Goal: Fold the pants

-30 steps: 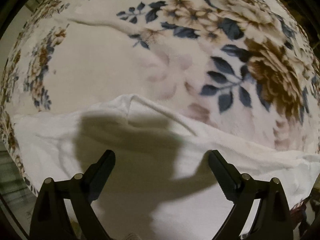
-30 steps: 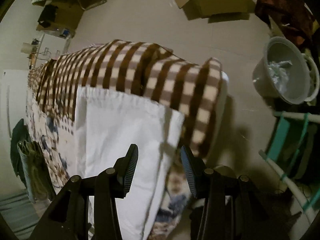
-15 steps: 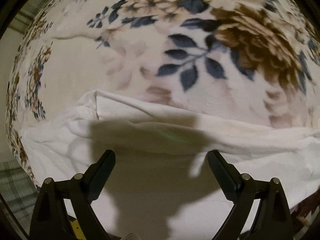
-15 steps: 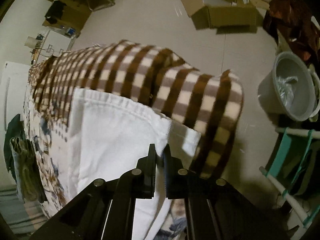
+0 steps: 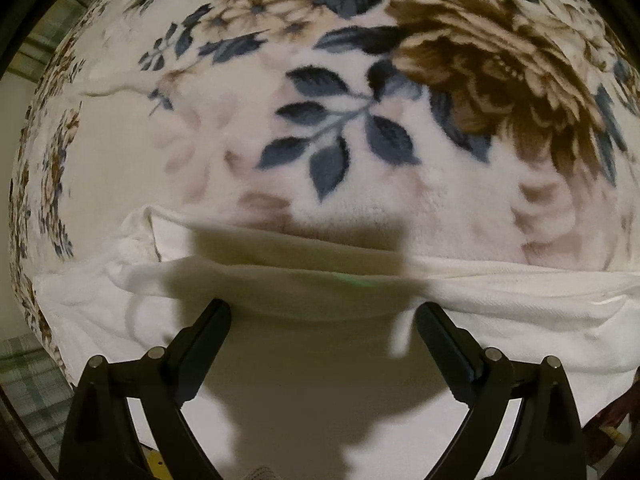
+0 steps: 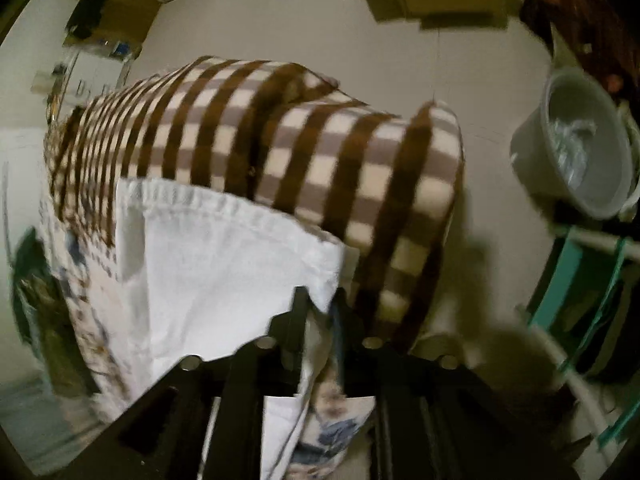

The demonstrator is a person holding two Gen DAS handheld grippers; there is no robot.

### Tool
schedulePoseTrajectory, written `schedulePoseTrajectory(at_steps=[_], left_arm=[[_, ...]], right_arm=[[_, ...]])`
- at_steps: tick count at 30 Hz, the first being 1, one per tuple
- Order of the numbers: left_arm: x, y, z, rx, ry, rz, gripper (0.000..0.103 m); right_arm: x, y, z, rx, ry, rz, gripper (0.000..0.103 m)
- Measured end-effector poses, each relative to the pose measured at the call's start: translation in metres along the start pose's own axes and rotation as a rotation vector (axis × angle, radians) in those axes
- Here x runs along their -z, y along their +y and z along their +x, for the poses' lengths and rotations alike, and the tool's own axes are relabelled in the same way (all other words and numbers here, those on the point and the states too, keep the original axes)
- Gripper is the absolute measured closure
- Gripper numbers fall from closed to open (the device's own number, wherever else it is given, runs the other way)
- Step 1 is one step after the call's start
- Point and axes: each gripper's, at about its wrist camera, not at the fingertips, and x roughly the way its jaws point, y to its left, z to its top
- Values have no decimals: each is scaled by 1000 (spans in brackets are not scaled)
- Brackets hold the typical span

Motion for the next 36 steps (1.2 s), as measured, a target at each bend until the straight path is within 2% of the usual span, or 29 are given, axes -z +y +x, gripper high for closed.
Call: schedulePoseTrajectory(at_steps=[1, 2, 7, 10, 12, 15, 18, 20, 22, 23, 25, 29, 32, 33, 36], left_arm=[[2, 1, -2, 15, 0, -7, 6], [7, 3, -5, 33, 1, -11, 6], [34, -9, 2, 150, 53, -13, 6], [54, -27, 23, 160, 105, 37, 6], [63, -35, 37, 153, 121, 59, 6], [66, -39, 47, 162, 92, 56, 0], [67, -40, 61, 191, 85, 23, 0], [65, -43, 66, 194, 84, 10, 0], [65, -45, 68, 191, 77, 9, 0], [65, -46, 70, 191, 71, 8, 0], [68, -52, 66, 191, 59, 7, 0], [82, -49, 57, 188, 25, -1, 0], [88, -50, 57, 189, 8, -4, 0], [90, -54, 56, 188, 1, -5, 0], [99, -53, 54, 184, -11, -10, 0]], right_arm=[[0, -4, -3, -9, -6, 6, 65], [0, -9, -8, -14, -19, 7, 58], [2, -26, 8, -191, 8, -29, 58], [2, -32, 18, -297, -46, -29, 55], [5, -34, 12, -408, -98, -34, 57], [8, -30, 6, -479, -115, -88, 59], [4, -30, 20, -502, -81, -109, 58], [-2, -33, 37, -547, -32, -93, 56], [-9, -33, 49, -746, 50, -71, 56], [-11, -28, 48, -780, 50, -105, 56], [-13, -21, 52, -756, 41, -156, 56], [-18, -20, 78, -762, 50, -108, 50], [-15, -8, 77, -892, 66, -177, 50], [-16, -3, 76, -899, 67, -206, 50], [-20, 6, 97, -779, 44, -214, 53]])
